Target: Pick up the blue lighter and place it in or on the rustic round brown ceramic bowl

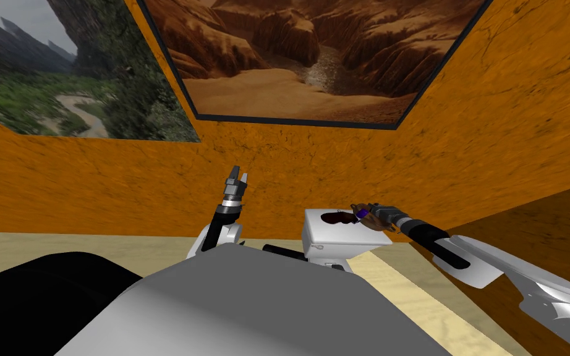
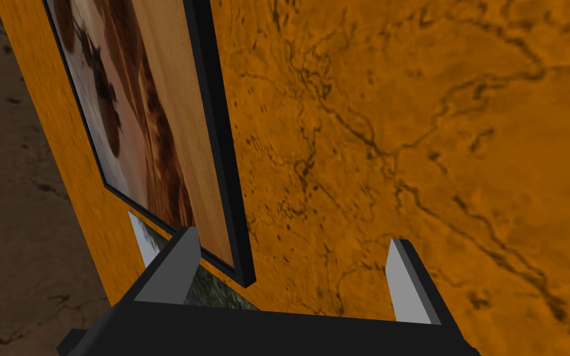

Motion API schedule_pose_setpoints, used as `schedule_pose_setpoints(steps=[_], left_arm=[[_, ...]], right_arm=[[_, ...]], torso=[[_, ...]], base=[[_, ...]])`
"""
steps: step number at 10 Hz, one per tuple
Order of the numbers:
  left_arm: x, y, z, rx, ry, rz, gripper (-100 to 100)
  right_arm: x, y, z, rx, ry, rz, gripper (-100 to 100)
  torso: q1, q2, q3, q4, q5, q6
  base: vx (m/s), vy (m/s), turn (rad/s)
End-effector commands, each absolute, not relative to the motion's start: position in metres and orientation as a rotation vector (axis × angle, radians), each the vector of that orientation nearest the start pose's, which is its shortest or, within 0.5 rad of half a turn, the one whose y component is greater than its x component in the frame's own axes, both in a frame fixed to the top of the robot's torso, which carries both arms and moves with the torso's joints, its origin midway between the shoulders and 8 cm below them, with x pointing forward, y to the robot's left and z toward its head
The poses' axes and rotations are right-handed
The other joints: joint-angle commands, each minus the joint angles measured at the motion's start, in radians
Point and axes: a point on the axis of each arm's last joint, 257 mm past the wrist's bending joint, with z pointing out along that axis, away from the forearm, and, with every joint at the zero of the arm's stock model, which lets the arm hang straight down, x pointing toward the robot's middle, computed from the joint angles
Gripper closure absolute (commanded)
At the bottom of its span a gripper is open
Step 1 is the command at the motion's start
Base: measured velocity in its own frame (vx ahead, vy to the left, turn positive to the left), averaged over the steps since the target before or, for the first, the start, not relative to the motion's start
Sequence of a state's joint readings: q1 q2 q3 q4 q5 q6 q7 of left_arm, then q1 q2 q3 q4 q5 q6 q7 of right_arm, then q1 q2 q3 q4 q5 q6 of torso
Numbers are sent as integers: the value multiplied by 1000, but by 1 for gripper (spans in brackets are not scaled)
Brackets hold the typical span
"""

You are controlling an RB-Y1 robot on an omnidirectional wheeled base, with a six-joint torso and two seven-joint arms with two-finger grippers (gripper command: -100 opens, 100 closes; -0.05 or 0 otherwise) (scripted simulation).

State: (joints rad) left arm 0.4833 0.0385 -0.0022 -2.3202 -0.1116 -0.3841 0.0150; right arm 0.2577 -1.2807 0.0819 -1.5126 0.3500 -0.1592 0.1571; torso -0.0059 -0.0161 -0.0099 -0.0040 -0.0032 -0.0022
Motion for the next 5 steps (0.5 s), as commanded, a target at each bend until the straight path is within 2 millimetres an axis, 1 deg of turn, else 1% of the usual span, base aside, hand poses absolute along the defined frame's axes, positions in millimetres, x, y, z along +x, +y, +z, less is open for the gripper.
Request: schedule_pose_setpoints(steps=[1,5], left_arm=[[358,264,24,-618,741,-1232,0],[358,264,24,-618,741,-1232,0]], right_arm=[[463,-535,-180,-213,1903,-99,100],[463,-535,-180,-213,1903,-99,100]], torso=[[0,0,0,0,0,0],[0,6,4,1,0,0]], base=[[5,0,-17],[-2,0,5]])
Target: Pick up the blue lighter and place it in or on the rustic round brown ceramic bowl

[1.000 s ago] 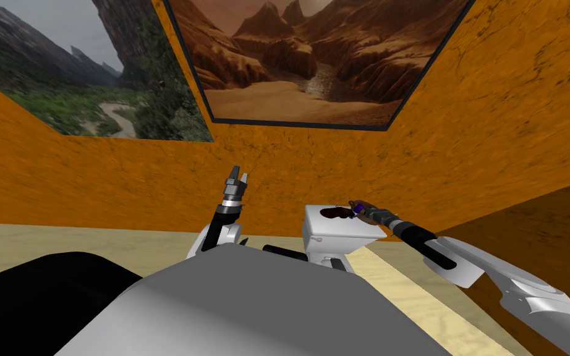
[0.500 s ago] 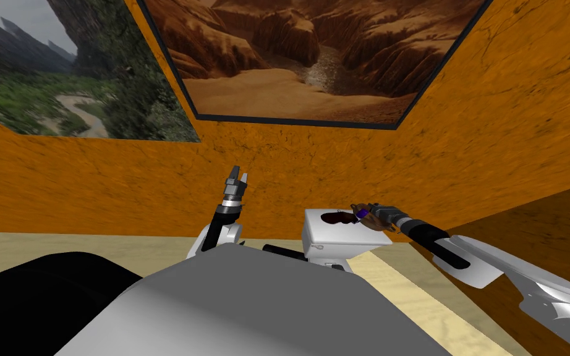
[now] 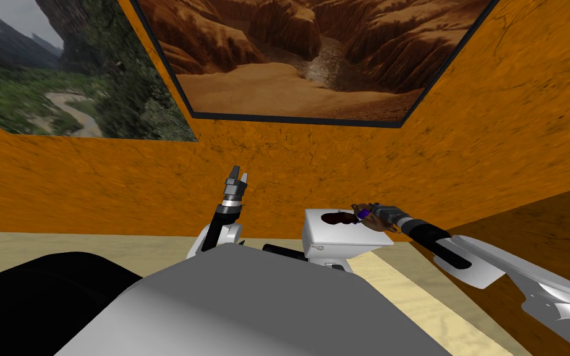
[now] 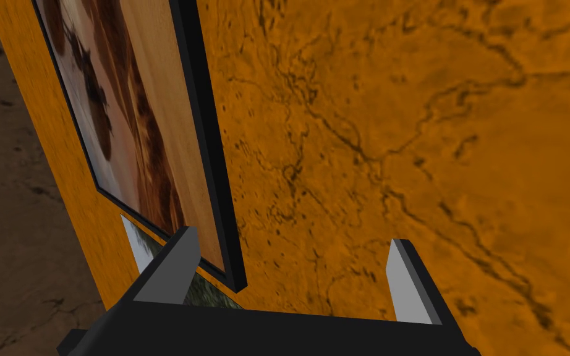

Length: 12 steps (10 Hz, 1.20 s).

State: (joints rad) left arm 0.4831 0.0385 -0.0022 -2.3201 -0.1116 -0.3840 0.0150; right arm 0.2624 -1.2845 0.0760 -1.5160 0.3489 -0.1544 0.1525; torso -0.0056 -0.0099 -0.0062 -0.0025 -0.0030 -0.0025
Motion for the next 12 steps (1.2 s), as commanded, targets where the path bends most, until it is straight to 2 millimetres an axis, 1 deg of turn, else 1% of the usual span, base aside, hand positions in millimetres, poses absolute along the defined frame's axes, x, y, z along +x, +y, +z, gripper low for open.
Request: schedule_pose_setpoints(steps=[1,4,6,7,9,10,11,12], left_arm=[[358,264,24,-618,741,-1232,0],[358,264,24,-618,741,-1232,0],[358,264,24,-618,741,-1232,0],[358,264,24,-618,741,-1232,0],[358,264,24,-618,741,-1232,0],[358,264,24,-618,741,-1232,0],[358,264,24,-618,741,-1232,0],[358,264,24,-618,741,-1232,0]], right_arm=[[463,-535,-180,-213,1903,-99,100],[463,-535,-180,-213,1903,-99,100],[449,-518,-206,-210,1947,-27,100],[449,-518,-206,-210,1947,-27,100],[429,-501,-238,-194,2004,56,100],[414,-492,-257,-178,2042,106,100],[414,-492,-257,-178,2042,106,100],[414,-492,-257,-178,2042,106,100]], torso=[[0,0,0,0,0,0],[0,-1,0,0,0,0],[1,-1,-1,-1,0,-2],[4,-4,-3,-3,-3,-5],[5,-5,-5,-4,-4,-7],[5,-4,-4,-4,-5,-7],[8,-1,-6,-11,-15,-7],[9,-2,-9,-15,-21,-8]], base=[[-11,0,35],[8,0,-11],[21,3,173],[20,3,116],[10,10,252],[-33,14,139],[-3,9,65],[-7,4,33]])
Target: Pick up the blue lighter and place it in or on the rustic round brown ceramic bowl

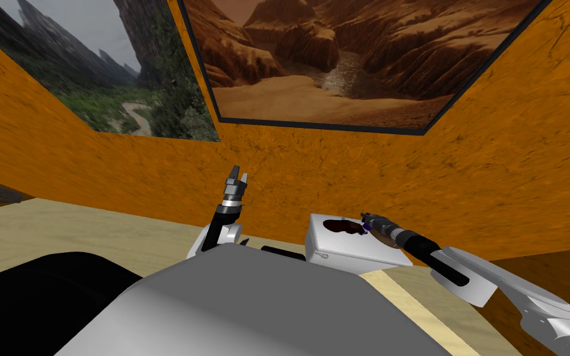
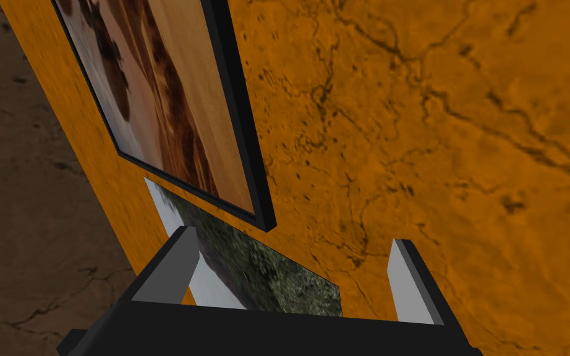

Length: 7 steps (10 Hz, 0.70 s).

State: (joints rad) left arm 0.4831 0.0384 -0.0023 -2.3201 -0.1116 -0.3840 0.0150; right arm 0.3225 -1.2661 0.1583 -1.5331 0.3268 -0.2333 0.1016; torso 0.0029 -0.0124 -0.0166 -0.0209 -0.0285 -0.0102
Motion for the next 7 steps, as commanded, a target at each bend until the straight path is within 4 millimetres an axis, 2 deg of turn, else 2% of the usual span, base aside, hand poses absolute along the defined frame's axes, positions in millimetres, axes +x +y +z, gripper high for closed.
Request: schedule_pose_setpoints(steps=[1,3,7], left_arm=[[358,264,24,-618,741,-1232,0],[358,264,24,-618,741,-1232,0],[358,264,24,-618,741,-1232,0]], right_arm=[[414,-492,-257,-178,2042,106,100],[414,-492,-257,-178,2042,106,100],[414,-492,-257,-178,2042,106,100]], torso=[[0,0,0,0,0,0],[-2,-1,-3,-5,-7,1],[-6,-4,-5,-6,-9,1]], base=[[-12,5,39],[-5,2,16],[-1,0,3]])
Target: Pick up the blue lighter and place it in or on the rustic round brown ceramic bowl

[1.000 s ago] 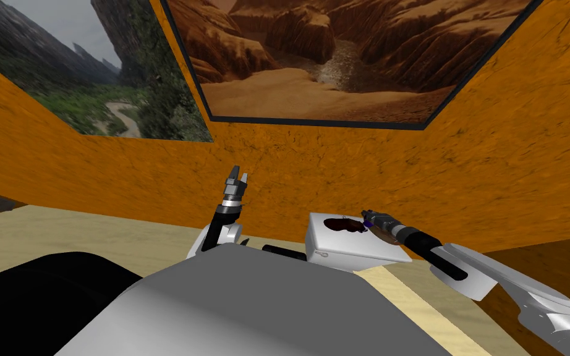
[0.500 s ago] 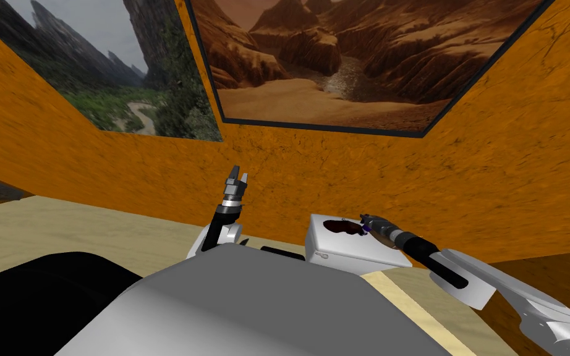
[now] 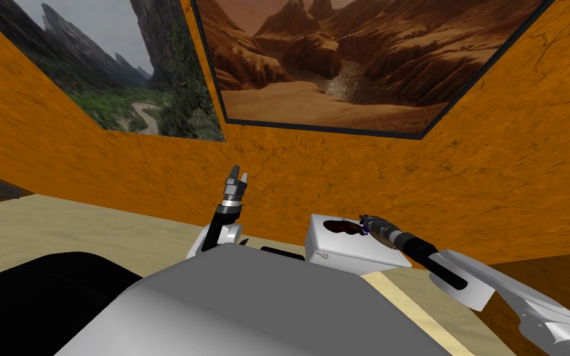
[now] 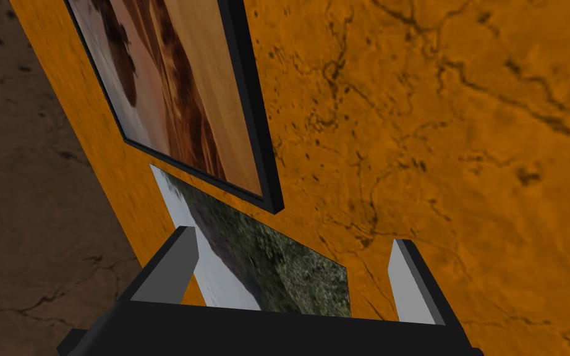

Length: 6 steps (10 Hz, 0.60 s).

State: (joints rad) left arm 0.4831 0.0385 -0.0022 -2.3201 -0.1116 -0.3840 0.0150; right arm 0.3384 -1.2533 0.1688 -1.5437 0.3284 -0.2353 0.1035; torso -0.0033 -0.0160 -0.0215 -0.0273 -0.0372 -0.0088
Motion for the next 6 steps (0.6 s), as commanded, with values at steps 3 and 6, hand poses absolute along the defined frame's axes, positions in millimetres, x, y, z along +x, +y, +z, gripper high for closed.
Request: schedule_pose_setpoints(steps=[3,6], left_arm=[[358,264,24,-618,741,-1232,0],[359,264,24,-618,741,-1232,0]], right_arm=[[418,-509,-238,-208,2004,47,100],[424,-527,-218,-235,1969,-16,100]], torso=[[0,13,7,2,1,4],[0,17,10,4,2,5]], base=[[-153,18,-72],[-162,-1,-86]])
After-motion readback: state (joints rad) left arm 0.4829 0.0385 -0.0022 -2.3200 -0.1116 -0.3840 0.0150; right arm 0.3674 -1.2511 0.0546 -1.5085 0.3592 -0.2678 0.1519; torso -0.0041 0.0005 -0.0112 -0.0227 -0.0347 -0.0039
